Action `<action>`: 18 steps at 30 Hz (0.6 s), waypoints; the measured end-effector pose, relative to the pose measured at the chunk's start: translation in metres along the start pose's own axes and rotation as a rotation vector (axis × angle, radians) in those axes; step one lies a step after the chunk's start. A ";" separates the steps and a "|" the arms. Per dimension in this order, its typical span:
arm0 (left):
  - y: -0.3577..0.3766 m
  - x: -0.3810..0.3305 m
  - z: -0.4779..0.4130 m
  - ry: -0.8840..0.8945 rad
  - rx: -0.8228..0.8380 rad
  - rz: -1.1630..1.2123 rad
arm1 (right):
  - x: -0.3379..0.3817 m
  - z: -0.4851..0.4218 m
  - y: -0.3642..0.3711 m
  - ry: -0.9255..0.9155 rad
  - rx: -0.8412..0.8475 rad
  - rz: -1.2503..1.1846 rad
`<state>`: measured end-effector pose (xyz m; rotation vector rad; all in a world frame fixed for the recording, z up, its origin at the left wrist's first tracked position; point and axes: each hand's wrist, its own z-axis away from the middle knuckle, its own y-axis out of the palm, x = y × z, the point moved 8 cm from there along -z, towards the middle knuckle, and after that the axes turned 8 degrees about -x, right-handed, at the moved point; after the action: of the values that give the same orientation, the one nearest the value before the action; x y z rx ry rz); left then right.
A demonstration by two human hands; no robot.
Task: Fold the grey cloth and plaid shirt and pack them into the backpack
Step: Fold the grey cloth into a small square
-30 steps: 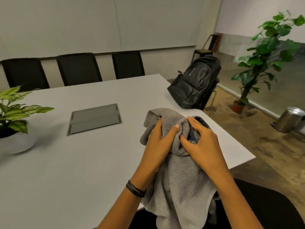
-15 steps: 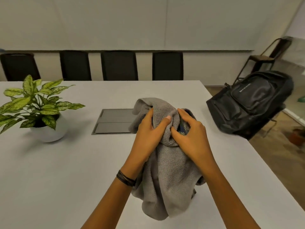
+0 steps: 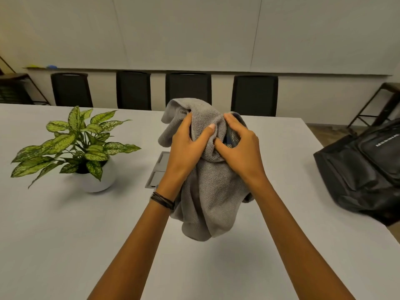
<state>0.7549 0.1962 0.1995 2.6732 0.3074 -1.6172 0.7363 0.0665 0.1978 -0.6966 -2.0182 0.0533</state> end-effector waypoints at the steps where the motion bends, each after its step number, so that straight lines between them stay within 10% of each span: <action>1: -0.003 0.003 -0.008 0.016 -0.011 -0.009 | -0.003 -0.006 0.008 -0.004 -0.005 -0.013; 12: -0.011 0.120 -0.042 0.047 0.072 -0.075 | -0.101 -0.014 0.102 0.076 0.025 -0.107; 18: -0.011 0.322 0.013 -0.350 0.347 -0.820 | -0.255 0.068 0.181 0.284 0.577 0.299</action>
<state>0.8868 0.2587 -0.0880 2.5435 1.3575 -2.4898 0.8581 0.1084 -0.0951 -0.5829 -1.5055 0.6491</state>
